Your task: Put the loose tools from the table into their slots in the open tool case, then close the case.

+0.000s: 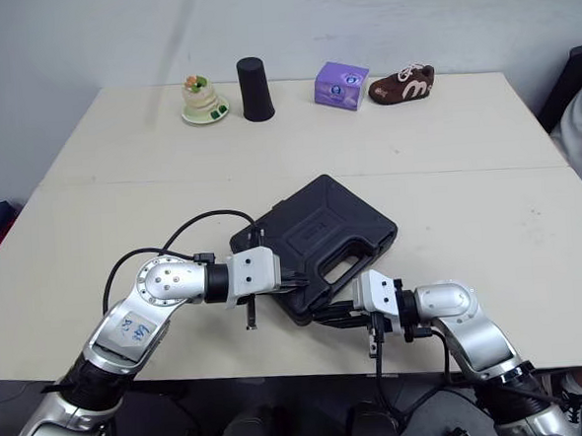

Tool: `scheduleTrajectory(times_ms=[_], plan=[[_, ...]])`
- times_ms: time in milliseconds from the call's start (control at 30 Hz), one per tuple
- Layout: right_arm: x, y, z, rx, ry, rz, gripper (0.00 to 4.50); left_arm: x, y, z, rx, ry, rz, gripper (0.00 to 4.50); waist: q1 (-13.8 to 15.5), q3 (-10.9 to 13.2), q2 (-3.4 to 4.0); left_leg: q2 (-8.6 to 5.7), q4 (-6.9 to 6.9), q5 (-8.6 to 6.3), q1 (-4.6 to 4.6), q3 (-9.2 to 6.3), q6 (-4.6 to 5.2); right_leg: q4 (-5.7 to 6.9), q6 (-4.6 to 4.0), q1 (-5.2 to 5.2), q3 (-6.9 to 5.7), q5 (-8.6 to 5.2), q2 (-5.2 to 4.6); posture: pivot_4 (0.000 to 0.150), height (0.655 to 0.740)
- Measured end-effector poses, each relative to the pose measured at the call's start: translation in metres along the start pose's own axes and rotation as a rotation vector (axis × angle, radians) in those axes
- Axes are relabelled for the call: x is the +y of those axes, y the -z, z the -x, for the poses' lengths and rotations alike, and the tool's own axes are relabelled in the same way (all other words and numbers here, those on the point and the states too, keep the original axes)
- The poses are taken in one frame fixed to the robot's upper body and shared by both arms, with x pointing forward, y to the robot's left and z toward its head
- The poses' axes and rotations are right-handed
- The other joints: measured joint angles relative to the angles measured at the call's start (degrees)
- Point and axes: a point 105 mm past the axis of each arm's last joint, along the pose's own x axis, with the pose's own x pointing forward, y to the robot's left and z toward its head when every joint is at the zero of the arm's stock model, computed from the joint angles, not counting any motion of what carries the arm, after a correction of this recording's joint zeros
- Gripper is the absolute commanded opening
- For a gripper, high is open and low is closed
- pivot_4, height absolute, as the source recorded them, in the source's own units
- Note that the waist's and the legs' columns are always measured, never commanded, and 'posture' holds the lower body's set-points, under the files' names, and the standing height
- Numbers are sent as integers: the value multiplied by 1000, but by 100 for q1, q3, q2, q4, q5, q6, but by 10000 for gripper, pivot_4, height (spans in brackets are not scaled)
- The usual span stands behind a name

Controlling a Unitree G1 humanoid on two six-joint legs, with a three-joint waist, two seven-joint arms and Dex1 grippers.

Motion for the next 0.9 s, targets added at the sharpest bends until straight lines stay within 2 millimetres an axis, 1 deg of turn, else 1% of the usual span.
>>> scheduleTrajectory(times_ms=[200,400,600,900], plan=[[-1,-1,2,0,-10,-32,0,0,0,0,1,0,2,553,0,0,0,2,-3,-3,3,1,4,-2,-3,1,0,1,0,1500,7400],[-5,0,11,20,10,-50,0,0,0,0,-1,0,3,553,6,0,0,5,-6,-7,6,1,5,-5,-7,3,0,1,-1,1500,7400],[-15,-3,20,16,79,-55,0,0,1,-1,-1,0,5,553,2,0,0,10,-10,-9,9,2,3,-8,-10,5,-2,1,0,1500,7400],[-12,-3,19,1,99,-97,0,0,1,-1,-3,2,7,553,7,0,0,22,-19,-15,20,9,-8,-9,-23,5,-2,-4,5,1500,7400]])
